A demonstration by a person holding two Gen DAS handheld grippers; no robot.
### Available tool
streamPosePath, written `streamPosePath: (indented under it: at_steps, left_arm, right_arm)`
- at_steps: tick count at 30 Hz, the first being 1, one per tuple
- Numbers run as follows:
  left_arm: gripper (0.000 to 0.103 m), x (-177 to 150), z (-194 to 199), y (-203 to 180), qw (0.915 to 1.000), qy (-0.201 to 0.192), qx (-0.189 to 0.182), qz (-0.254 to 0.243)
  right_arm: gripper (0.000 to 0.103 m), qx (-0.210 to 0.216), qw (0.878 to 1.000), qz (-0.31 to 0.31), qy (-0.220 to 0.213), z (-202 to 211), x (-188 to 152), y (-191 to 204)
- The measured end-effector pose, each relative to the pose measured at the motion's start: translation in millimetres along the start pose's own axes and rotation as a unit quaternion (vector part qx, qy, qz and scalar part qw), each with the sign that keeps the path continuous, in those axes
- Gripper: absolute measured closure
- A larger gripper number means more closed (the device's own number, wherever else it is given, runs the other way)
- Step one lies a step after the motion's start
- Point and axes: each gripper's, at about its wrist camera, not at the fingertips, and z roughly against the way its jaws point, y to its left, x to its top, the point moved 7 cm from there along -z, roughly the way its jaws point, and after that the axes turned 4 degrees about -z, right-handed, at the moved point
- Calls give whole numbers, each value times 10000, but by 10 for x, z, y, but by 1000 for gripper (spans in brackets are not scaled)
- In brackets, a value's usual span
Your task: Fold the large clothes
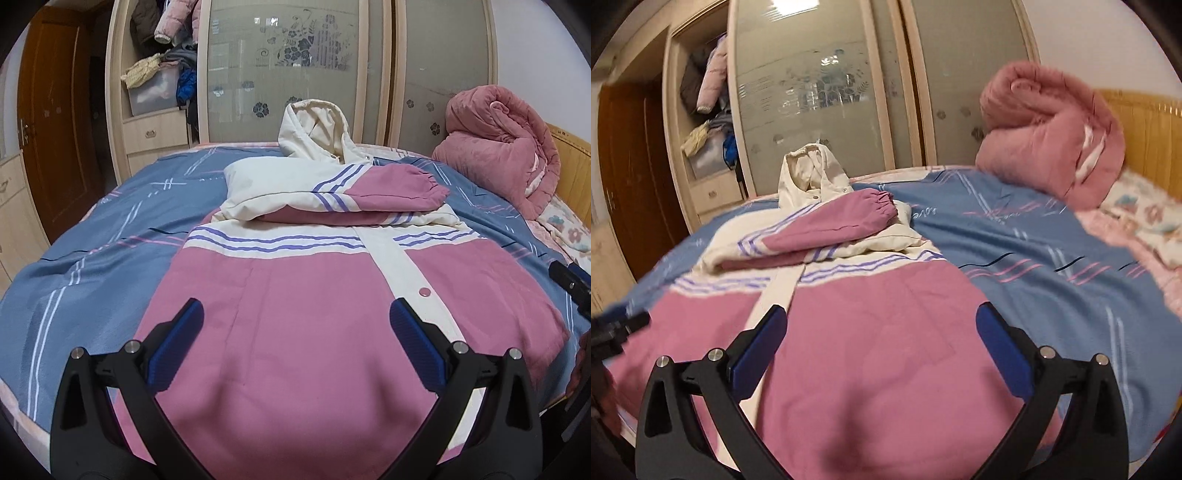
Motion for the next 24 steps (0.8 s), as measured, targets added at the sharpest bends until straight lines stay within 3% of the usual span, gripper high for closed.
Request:
streamPosePath:
  at_steps: [12,24]
  left_arm:
    - [2,-13,198,9,9993,-238,241,-148]
    - [2,0,194,-52,9993,-263,183,-205]
  right_arm:
    - [1,26,9978,627,-191,72,-26,231]
    - [1,-14,9986,489,-185,77,-22,135]
